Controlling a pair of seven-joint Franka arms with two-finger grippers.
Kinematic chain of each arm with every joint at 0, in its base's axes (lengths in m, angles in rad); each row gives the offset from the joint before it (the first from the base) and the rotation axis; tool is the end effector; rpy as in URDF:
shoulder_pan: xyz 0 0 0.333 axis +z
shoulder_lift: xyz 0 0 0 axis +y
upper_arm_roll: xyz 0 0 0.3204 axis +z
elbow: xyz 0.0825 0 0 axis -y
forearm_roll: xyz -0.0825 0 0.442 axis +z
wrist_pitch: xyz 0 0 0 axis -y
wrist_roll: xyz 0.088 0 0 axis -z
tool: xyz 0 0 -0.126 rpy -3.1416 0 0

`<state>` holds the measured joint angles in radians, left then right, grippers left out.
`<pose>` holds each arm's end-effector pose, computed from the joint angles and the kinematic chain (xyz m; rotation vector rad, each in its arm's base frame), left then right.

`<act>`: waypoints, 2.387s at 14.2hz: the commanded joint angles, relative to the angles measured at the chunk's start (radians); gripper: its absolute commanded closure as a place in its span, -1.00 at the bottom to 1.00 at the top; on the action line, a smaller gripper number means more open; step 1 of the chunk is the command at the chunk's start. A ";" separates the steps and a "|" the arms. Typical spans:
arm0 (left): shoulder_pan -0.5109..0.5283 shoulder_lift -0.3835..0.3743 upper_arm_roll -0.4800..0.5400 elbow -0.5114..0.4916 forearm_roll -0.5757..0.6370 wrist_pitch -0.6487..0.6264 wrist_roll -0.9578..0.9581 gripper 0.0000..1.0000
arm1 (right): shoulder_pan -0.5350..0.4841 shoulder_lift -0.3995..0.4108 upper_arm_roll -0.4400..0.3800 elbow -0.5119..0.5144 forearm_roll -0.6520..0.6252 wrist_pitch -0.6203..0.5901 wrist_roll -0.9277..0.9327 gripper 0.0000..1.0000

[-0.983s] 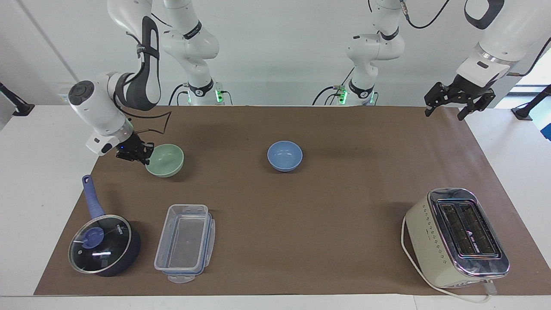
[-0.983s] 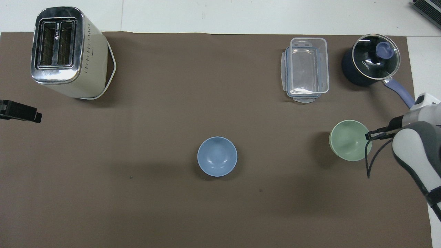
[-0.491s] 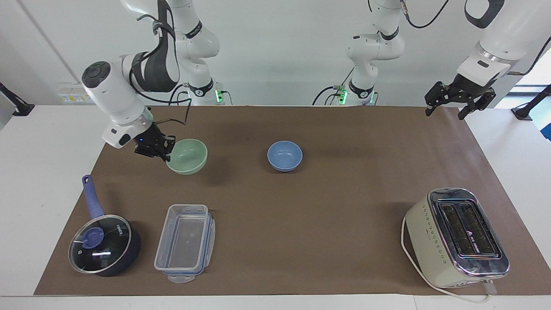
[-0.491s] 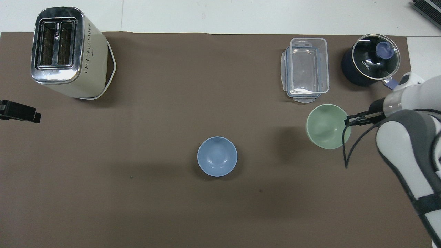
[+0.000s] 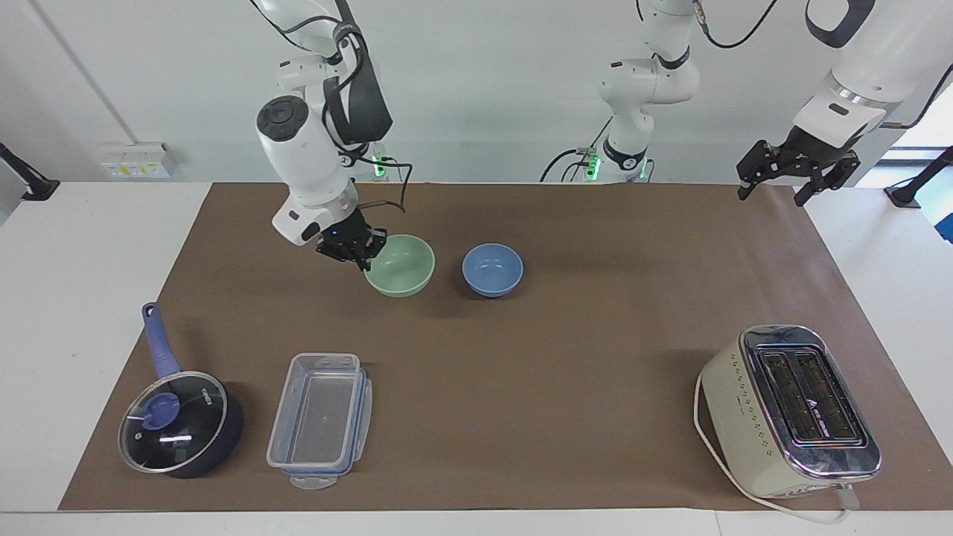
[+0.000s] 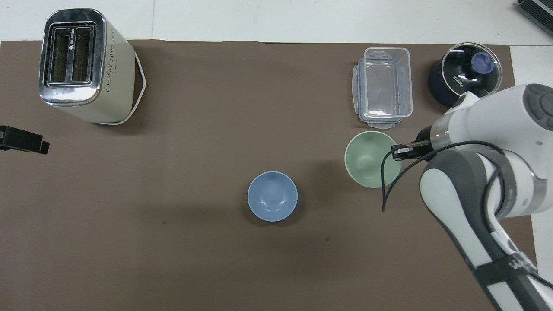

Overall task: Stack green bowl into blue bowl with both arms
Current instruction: 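Carry the green bowl over the blue bowl with the right gripper, then lower the green bowl into the blue bowl and open the right gripper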

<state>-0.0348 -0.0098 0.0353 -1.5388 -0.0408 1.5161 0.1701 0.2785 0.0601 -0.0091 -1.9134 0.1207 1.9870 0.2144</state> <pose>0.6039 -0.0049 0.6281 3.0881 -0.2656 -0.0145 0.6052 0.1771 0.4263 -3.0313 -0.0105 0.0202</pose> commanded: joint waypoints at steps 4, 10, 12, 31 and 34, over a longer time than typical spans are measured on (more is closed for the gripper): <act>0.006 -0.019 -0.006 -0.018 0.022 -0.007 -0.014 -1.00 | 0.177 0.096 -0.005 0.115 -0.030 -0.005 0.296 1.00; 0.006 -0.019 -0.008 -0.018 0.022 -0.007 -0.014 -1.00 | 0.243 0.145 -0.003 0.137 -0.020 0.009 0.398 1.00; 0.006 -0.019 -0.006 -0.018 0.022 -0.007 -0.014 -1.00 | 0.255 0.145 0.001 0.093 -0.019 0.047 0.398 1.00; 0.006 -0.019 -0.006 -0.020 0.022 -0.007 -0.014 -1.00 | 0.288 0.073 0.011 -0.105 0.033 0.187 0.324 1.00; 0.006 -0.019 -0.006 -0.018 0.022 -0.007 -0.014 -1.00 | 0.288 0.084 0.011 -0.121 0.033 0.210 0.319 1.00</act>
<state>-0.0348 -0.0099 0.0353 -1.5388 -0.0406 1.5161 0.1684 0.5706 0.1554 0.0000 -2.0038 0.1315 2.1678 0.5724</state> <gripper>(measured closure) 0.000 0.960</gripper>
